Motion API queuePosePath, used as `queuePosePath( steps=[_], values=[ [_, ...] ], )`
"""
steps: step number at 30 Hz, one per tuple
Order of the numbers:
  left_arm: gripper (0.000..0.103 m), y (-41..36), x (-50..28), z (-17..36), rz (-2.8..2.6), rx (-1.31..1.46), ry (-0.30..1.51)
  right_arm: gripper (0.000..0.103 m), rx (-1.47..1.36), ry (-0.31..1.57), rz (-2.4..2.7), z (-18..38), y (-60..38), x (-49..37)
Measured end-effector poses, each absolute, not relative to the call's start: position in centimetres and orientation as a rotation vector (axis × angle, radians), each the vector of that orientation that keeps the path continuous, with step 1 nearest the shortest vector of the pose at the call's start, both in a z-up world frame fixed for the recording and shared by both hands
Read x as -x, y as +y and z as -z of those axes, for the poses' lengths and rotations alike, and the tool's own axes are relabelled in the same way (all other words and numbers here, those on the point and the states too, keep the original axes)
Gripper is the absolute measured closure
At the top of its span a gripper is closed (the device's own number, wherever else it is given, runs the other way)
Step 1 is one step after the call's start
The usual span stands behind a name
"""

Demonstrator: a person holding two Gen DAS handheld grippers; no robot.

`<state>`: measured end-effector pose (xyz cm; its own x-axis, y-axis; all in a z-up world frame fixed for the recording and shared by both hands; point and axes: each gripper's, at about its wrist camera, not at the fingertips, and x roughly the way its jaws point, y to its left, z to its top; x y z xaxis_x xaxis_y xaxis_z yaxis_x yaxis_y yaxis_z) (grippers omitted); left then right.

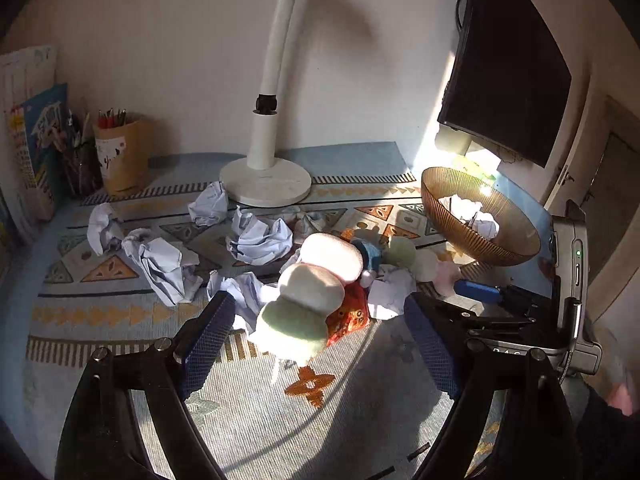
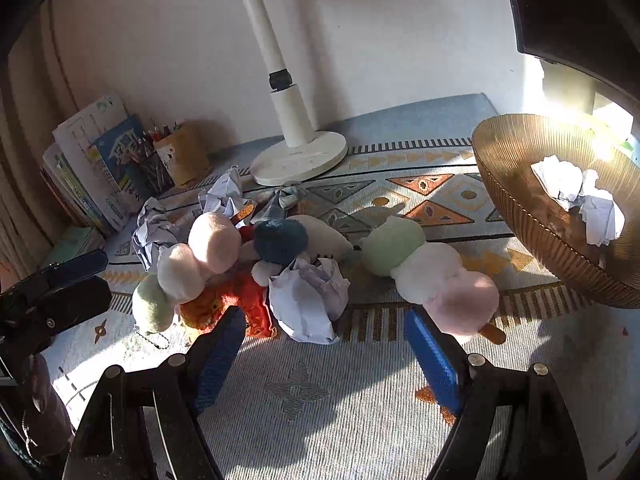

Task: Organize objects
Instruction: 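Move both open grippers back toward the toys on the rug, then grasp the green-white-pink plush stack with left gripper while right grasps paper ball, then carry plush stack and paper ball over the bowl and open both grippers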

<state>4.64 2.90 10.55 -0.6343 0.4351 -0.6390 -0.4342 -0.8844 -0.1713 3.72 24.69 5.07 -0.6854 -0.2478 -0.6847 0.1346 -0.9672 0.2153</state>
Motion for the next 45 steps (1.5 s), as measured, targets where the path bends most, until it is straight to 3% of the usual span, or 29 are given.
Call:
queuePosePath(
  steps=[4, 6, 8, 9, 11, 18, 23, 27, 33, 39, 42, 44, 45],
  values=[
    [0.019, 6.0, -0.7, -7.9, -2.38, 1.127, 0.218, 0.023, -1.207, -0.222, 2.625, -3.7, 23.8, -1.4],
    [0.026, 7.1, 0.4, -6.7, -2.354, 1.176, 0.24, 0.028, -1.225, -0.274, 2.606, -2.8, 24.0, -0.7],
    [0.04, 7.3, 1.0, -6.0, -2.332, 1.2, 0.213, 0.041, -1.253, -0.31, 2.557, -2.0, 24.1, 0.1],
    [0.051, 7.3, 1.1, -5.8, -2.334, 1.206, 0.206, 0.057, -1.273, -0.318, 2.535, -1.7, 24.1, 0.3],
    [0.057, 7.1, 0.6, -5.7, -2.351, 1.193, 0.195, 0.058, -1.239, -0.323, 2.552, -2.1, 24.3, -0.1],
    [0.058, 4.0, -4.3, -8.2, -2.454, 1.087, -0.021, 0.058, -1.102, -0.328, 2.536, -4.9, 25.8, -4.7],
    [0.058, 3.6, -7.9, -6.5, -2.481, 1.1, -0.204, 0.057, -1.195, -0.132, 2.505, -3.5, 24.7, -6.7],
    [0.058, 5.0, -8.5, -4.8, -2.525, 1.146, -0.263, 0.056, -1.212, -0.122, 2.507, -2.8, 24.8, -6.9],
    [0.058, 5.5, -8.5, -3.8, -2.57, 1.17, -0.298, 0.037, -1.215, -0.133, 2.528, -2.3, 25.8, -7.5],
    [0.057, 6.3, -8.7, -1.8, -2.625, 1.171, -0.244, 0.037, -1.242, -0.345, 2.489, -1.8, 27.1, -7.0],
    [0.057, 6.8, -9.0, -1.7, -2.651, 1.161, -0.192, 0.037, -1.212, -0.36, 2.551, -2.5, 26.8, -7.1],
    [0.057, 6.7, -9.0, -1.7, -2.65, 1.162, -0.201, 0.057, -1.217, -0.326, 2.587, -2.4, 26.3, -7.0],
    [0.057, 6.6, -9.0, -1.7, -2.648, 1.163, -0.205, 0.058, -1.204, -0.326, 2.588, -2.3, 26.2, -7.1]
  ],
)
